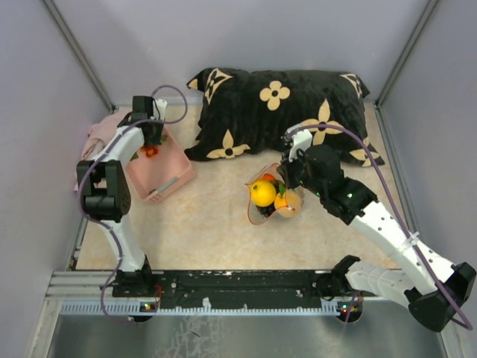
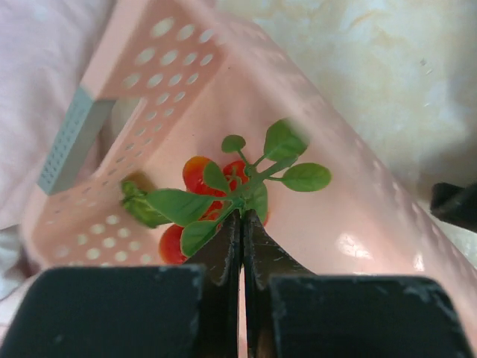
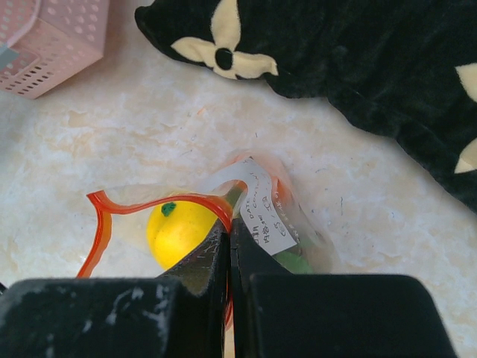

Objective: Place the food in the zip-top bag and seal the zipper
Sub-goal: Pick up the fake fruit from the bin.

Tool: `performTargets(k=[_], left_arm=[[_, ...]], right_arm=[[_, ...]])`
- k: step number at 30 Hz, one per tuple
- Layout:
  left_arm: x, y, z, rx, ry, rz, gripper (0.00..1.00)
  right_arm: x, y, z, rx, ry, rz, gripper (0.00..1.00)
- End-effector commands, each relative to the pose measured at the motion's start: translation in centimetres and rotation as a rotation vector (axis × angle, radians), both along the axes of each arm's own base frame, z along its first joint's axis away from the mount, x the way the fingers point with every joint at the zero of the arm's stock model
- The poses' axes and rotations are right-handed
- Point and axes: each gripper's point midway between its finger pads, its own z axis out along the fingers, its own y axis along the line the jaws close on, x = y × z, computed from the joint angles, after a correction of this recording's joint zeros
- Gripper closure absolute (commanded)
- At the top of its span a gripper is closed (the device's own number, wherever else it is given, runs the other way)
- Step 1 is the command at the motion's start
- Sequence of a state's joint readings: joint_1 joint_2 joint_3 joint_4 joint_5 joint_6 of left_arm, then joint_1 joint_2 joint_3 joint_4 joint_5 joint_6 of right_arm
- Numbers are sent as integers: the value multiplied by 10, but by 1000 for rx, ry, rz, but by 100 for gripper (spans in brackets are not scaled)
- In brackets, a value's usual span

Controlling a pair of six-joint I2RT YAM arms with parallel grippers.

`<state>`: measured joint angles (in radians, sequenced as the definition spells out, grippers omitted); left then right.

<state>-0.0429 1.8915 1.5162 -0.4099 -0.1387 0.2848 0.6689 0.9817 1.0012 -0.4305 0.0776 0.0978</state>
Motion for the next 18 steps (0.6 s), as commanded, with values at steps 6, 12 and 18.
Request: performTargets(k=[6, 12, 18], left_arm=[[-17, 5, -72, 38, 266, 108, 100], [-12, -4, -38, -18, 185, 118, 100], [-14, -19, 14, -109, 41, 83, 100]], right_arm=[[11, 1, 21, 60, -76, -27, 100], [13, 0, 19, 53, -81, -35, 100], [13, 2, 23, 62, -89, -26, 100]])
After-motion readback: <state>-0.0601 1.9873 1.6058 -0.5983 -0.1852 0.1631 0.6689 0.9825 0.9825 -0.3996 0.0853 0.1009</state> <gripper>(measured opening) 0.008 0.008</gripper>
